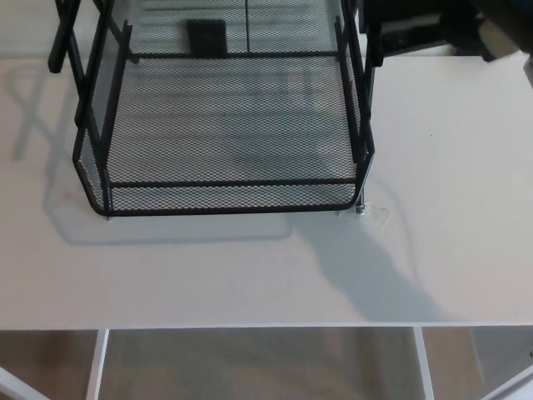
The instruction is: The robot walks towards a desk on which a file tray is kept in the middle and a stapler is kept to its right. The robot lifts the stapler using its right hand and places it on the file tray.
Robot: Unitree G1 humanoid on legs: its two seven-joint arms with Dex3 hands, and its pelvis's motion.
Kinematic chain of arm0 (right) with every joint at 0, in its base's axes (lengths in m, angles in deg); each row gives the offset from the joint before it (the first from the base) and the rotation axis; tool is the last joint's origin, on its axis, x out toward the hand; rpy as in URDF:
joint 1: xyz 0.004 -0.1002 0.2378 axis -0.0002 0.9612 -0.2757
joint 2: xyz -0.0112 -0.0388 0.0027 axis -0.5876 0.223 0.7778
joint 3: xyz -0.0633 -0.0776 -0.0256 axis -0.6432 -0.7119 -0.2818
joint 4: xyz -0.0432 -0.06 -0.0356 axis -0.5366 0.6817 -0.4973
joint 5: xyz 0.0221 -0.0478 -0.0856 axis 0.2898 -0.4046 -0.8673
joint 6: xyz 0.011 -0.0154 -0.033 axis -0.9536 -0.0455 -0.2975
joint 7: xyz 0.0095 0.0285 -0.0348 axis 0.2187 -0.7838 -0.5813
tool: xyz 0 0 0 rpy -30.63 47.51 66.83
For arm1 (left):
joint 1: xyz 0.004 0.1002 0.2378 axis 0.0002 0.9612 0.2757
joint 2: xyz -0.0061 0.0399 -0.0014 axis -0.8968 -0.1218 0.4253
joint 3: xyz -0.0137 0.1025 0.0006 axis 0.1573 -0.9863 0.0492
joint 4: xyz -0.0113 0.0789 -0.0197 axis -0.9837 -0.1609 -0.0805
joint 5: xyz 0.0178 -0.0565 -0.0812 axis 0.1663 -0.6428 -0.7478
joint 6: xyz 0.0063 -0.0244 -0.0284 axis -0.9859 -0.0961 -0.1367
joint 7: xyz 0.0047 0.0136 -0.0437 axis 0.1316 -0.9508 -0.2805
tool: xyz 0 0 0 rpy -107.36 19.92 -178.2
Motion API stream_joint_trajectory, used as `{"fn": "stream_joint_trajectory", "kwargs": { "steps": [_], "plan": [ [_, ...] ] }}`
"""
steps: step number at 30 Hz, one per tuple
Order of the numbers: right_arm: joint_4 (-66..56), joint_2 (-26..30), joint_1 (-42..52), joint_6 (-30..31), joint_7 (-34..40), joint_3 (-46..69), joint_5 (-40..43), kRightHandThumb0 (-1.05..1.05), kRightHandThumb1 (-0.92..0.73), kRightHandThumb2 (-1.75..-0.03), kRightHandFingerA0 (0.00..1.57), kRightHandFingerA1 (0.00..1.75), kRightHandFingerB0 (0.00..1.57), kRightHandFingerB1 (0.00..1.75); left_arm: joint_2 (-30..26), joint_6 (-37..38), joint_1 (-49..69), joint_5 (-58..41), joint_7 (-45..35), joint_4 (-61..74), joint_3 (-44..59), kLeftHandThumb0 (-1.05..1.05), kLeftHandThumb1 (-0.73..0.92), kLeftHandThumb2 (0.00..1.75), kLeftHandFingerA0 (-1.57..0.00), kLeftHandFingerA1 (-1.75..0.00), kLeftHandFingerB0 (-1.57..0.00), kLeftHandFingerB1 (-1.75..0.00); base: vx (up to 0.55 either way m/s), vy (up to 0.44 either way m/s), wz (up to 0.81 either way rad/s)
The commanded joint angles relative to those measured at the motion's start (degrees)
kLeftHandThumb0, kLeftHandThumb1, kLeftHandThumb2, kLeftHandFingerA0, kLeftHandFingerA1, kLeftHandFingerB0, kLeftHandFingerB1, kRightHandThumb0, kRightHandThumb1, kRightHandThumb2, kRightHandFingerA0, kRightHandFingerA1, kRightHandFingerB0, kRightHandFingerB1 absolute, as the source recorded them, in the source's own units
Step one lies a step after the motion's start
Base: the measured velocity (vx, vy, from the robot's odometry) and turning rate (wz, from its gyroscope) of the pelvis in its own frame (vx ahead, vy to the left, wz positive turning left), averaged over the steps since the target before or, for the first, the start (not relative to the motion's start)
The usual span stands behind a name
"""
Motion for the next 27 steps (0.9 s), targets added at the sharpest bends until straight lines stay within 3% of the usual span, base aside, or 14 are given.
{"fn": "stream_joint_trajectory", "kwargs": {
  "steps": [1,2,3,7,8,9,10,11,13,15,16,25,26,27],
  "plan": [
    [-1.23,1.68,6.22,-1.73,-2.58,1.25,1.4,-0.38,-0.61,-0.63,0.98,1.53,0.92,0.62,-0.6,-0.34,0.45,0.29,0.44,-0.21,-0.14,-0.5,0.81,0.64,-0.33,-0.34,-0.28,-0.31,0.0,0.0,0.0],
    [-1.2,1.88,6.95,-1.83,-3.23,1.44,1.72,-0.38,-0.61,-0.63,0.98,1.53,0.92,0.62,-0.62,-0.37,0.44,0.31,0.42,-0.23,-0.17,-0.5,0.81,0.64,-0.33,-0.34,-0.28,-0.31,0.0,0.0,0.0],
    [-0.64,2.37,7.84,-1.86,-3.22,1.28,1.09,-0.36,-0.62,-0.62,0.92,1.66,0.83,1.06,-0.54,-0.78,0.34,-0.21,0.3,-0.16,0.28,-0.49,0.81,0.64,-0.32,-0.34,-0.27,-0.31,0.0,0.0,0.0],
    [-0.87,3.9,11.34,-2.09,-3.76,1.45,0.87,-0.39,-0.66,-0.64,0.9,1.7,0.84,0.99,-0.66,-0.62,1.37,-0.96,0.65,-0.49,1.3,-0.49,0.8,0.64,-0.32,-0.34,-0.23,-0.29,0.0,0.0,0.0],
    [-2.85,5.13,12.87,-1.17,-6.84,2.15,1.57,-0.31,-0.71,-0.67,0.87,1.7,0.73,1.38,-0.8,-0.41,1.39,-0.53,0.57,-0.56,1.06,-0.49,0.81,0.64,-0.32,-0.34,-0.24,-0.3,0.0,0.0,0.0],
    [-3.71,5.46,14.13,-1.09,-7.05,2.81,2.29,-0.26,-0.7,-0.71,0.85,1.72,0.71,1.49,-0.86,-0.07,1.59,-0.75,0.29,-0.55,1.31,-0.26,0.57,1.06,-0.11,-0.49,-0.09,-0.48,0.0,0.0,0.0],
    [-3.68,5.78,15.47,-2.29,-5.09,3.49,2.99,-0.21,-0.65,-0.76,0.87,1.72,0.74,1.52,-0.87,-0.14,1.49,-0.63,0.34,-0.64,1.26,-0.5,0.81,0.64,-0.32,-0.34,-0.25,-0.3,0.0,0.0,0.0],
    [-4.14,6.41,16.56,-2.33,-5.42,3.8,2.99,-0.17,-0.65,-0.83,0.96,1.66,0.73,1.44,-0.78,-0.73,1.38,-1.1,0.24,-0.56,1.72,-0.26,0.57,1.06,-0.11,-0.49,-0.09,-0.48,0.0,0.0,0.07],
    [-5.08,7.19,18.0,-2.48,-5.77,4.3,2.91,-0.21,-0.65,-0.75,0.95,1.64,0.81,1.32,-0.86,-0.41,1.33,0.54,1.38,-0.72,0.42,-0.5,0.81,0.64,-0.35,-0.34,-0.25,-0.3,0.0,0.0,0.0],
    [-4.42,7.78,20.06,-3.59,-4.02,5.42,3.59,-0.35,-0.54,-0.98,1.15,1.31,0.84,1.06,-0.97,-0.75,0.97,0.89,1.4,-1.01,-0.06,-0.49,0.81,0.64,-0.33,-0.34,-0.26,-0.3,0.0,0.0,0.04],
    [-4.35,7.72,20.53,-3.24,-4.36,5.93,4.03,-0.27,-0.7,-0.67,0.84,1.75,0.64,1.52,-0.86,-0.55,1.13,0.32,1.25,-1.05,0.43,-0.5,0.8,0.64,-0.34,-0.34,-0.24,-0.3,0.0,0.0,0.0],
    [-5.81,3.74,20.99,-0.51,-4.79,11.47,7.83,-0.21,-0.63,-0.89,0.84,1.74,0.72,1.57,-0.68,-0.36,1.76,-0.1,1.27,-1.09,1.16,-0.51,0.81,0.64,-0.33,-0.34,-0.23,-0.3,0.0,0.0,0.0],
    [-6.96,2.54,21.05,0.67,-5.7,12.54,8.9,-0.24,-0.69,-0.81,0.83,1.75,0.71,1.59,-0.68,-0.22,2.24,-0.19,1.03,-0.71,1.17,-0.27,0.57,1.06,-0.11,-0.49,-0.09,-0.48,0.0,0.0,0.0],
    [-7.4,1.88,21.21,0.98,-6.34,13.11,9.46,-0.24,-0.69,-0.81,0.83,1.75,0.71,1.59,-0.64,-0.07,2.61,-0.38,0.69,-0.72,1.32,-0.27,0.57,1.06,-0.11,-0.49,-0.09,-0.48,0.0,0.0,0.0]
  ]
}}
